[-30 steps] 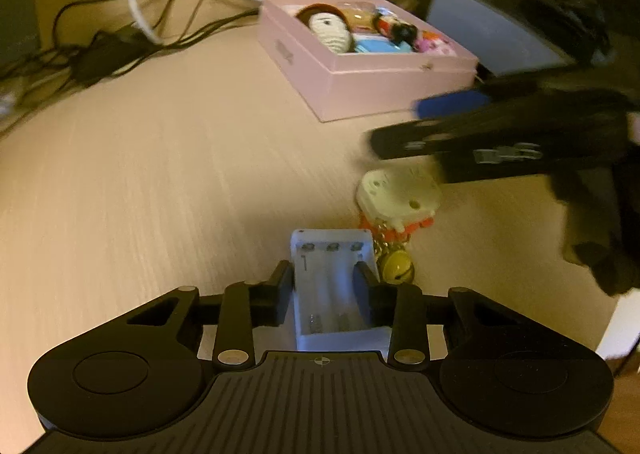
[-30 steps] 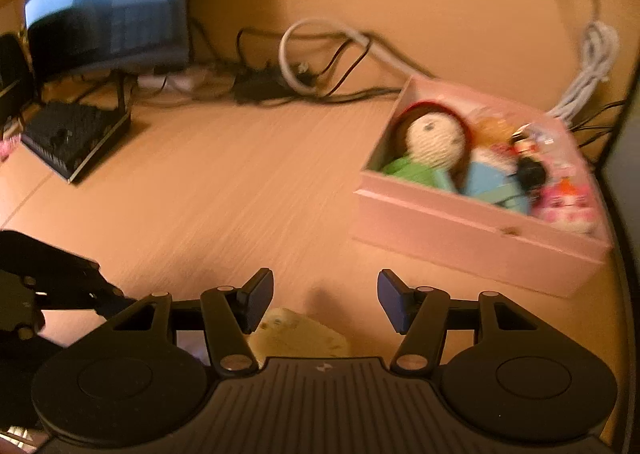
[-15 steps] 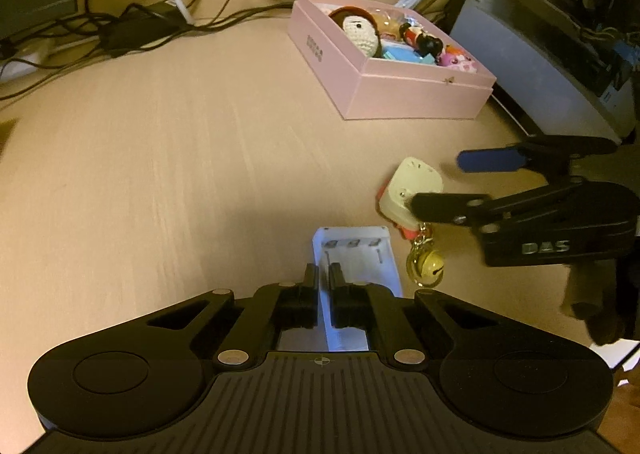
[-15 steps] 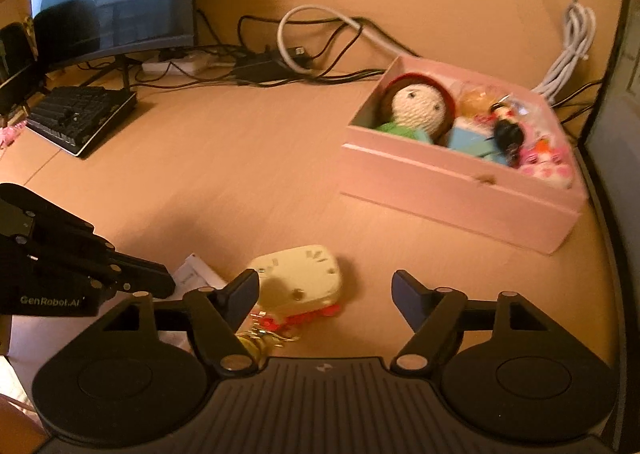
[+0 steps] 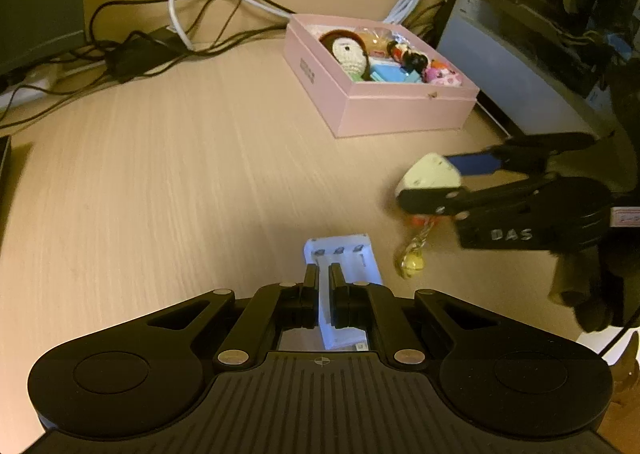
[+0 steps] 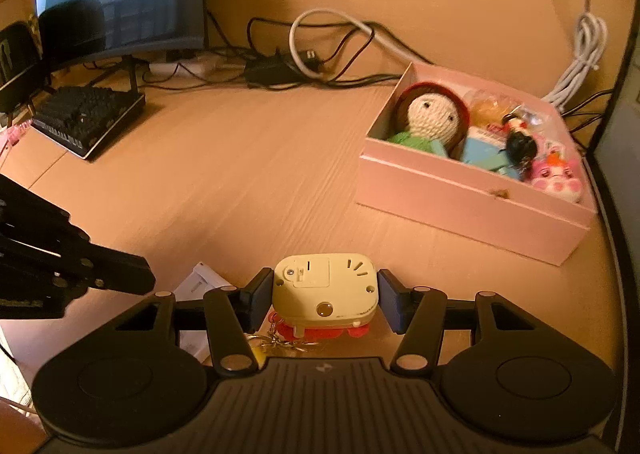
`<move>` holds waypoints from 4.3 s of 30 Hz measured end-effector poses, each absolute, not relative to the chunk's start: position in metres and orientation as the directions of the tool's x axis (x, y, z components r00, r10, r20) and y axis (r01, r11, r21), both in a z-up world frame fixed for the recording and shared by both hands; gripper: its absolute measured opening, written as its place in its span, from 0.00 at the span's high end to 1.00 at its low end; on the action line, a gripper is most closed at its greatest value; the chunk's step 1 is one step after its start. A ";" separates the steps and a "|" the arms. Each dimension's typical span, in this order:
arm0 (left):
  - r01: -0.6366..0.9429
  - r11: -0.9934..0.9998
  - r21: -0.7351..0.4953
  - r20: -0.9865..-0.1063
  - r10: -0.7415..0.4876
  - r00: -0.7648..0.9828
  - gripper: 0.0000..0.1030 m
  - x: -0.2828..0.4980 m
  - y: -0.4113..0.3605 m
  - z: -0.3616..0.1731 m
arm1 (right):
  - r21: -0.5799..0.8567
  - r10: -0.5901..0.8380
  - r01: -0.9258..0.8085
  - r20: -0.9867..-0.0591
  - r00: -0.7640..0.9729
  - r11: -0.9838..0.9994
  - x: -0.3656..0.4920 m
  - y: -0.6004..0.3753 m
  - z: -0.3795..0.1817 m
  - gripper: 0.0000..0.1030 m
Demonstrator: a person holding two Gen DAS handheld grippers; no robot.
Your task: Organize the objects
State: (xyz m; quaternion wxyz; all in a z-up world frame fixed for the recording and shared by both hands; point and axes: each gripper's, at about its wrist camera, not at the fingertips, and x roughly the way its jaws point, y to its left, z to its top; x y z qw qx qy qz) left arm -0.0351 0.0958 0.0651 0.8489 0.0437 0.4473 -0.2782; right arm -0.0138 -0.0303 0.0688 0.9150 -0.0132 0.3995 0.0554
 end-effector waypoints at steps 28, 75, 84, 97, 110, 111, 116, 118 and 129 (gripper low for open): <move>0.589 0.808 -0.016 -0.822 -0.346 0.452 0.45 -0.028 0.092 0.028 | 0.013 -0.073 0.125 -0.750 0.657 0.992 -0.045 -0.078 0.030 0.10; 0.594 0.783 -0.182 -0.653 -0.548 0.522 0.49 -0.011 0.044 0.106 | 0.042 -0.090 0.158 -0.669 0.738 0.987 -0.062 -0.099 0.108 0.43; 0.635 0.717 -0.286 -0.493 -0.678 0.544 0.47 0.093 -0.033 0.151 | 0.042 -0.124 0.194 -0.630 0.767 0.980 -0.078 -0.103 0.115 0.43; 0.463 0.798 -0.384 -0.590 -0.599 0.541 0.53 0.108 -0.012 0.095 | 0.074 -0.154 0.281 -0.690 0.707 0.957 -0.091 -0.127 0.100 0.43; 0.352 0.783 -0.513 -0.677 -0.621 0.394 0.54 0.022 0.073 0.063 | 0.303 0.021 0.147 -0.489 0.872 0.942 0.063 -0.150 0.241 0.43; 0.354 0.784 -0.510 -0.675 -0.620 0.401 0.54 0.018 0.077 0.064 | 0.314 0.020 0.153 -0.486 0.874 0.937 0.083 -0.150 0.242 0.42; 0.283 0.811 -0.513 -0.692 -0.585 0.422 0.54 0.013 0.099 0.054 | 0.269 -0.043 0.222 -0.544 0.838 0.937 0.142 -0.153 0.214 0.25; 0.250 0.821 -0.513 -0.702 -0.569 0.428 0.54 0.016 0.105 0.048 | 0.287 -0.031 0.223 -0.549 0.835 0.932 0.131 -0.159 0.204 0.25; 0.272 0.830 -0.487 -0.646 -0.552 0.528 0.53 0.078 0.072 0.077 | 0.012 -0.165 0.236 -0.679 0.715 0.972 0.048 -0.154 0.114 0.25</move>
